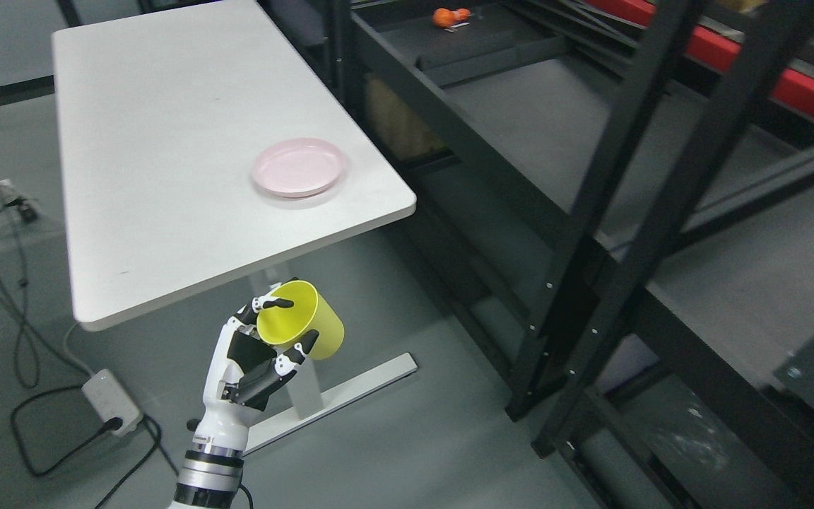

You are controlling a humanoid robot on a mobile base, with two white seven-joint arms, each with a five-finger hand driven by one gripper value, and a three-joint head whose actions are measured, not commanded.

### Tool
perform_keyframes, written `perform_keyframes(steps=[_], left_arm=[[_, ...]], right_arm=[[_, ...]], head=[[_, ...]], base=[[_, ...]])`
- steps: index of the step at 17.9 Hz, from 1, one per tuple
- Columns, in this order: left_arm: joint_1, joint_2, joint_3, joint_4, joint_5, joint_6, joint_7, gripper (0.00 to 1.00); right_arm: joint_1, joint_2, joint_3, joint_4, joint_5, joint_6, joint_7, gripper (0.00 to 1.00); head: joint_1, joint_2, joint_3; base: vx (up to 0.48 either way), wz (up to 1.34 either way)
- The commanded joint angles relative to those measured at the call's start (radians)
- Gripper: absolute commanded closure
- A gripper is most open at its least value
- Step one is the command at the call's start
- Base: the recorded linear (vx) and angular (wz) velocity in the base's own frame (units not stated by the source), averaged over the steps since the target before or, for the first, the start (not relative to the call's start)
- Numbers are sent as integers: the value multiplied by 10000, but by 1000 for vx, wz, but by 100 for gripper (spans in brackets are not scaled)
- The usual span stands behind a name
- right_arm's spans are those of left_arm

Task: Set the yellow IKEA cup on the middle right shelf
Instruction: 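Hold the cup in the left hand while turning toward the shelves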

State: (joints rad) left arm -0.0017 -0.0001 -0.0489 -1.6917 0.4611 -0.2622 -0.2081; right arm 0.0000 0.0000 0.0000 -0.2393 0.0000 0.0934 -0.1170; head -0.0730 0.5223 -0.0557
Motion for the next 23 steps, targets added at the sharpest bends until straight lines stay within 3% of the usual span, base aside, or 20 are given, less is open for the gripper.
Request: perform_keyframes(steps=[1,11,18,23], left_arm=[[-366,175,-354,-49,21,-1,-6,100],[-596,175,-1090,-110,21,-124,-6,99],[-1347,175,-1427,-110,21,-905,-6,99],[-1869,175,-3201,-645,21,-1458,-6,99]], right_arm=[[138,-175,169,0,-245,1,4,1],[138,-175,169,0,-245,1,4,1],[138,-175,184,0,-245,1,4,1],[138,-175,169,0,-245,1,4,1]], head=[[0,0,0],[0,0,0],[0,0,0],[0,0,0]], base=[[-216,-891],[-121,-1098],[20,-682],[51,-199]])
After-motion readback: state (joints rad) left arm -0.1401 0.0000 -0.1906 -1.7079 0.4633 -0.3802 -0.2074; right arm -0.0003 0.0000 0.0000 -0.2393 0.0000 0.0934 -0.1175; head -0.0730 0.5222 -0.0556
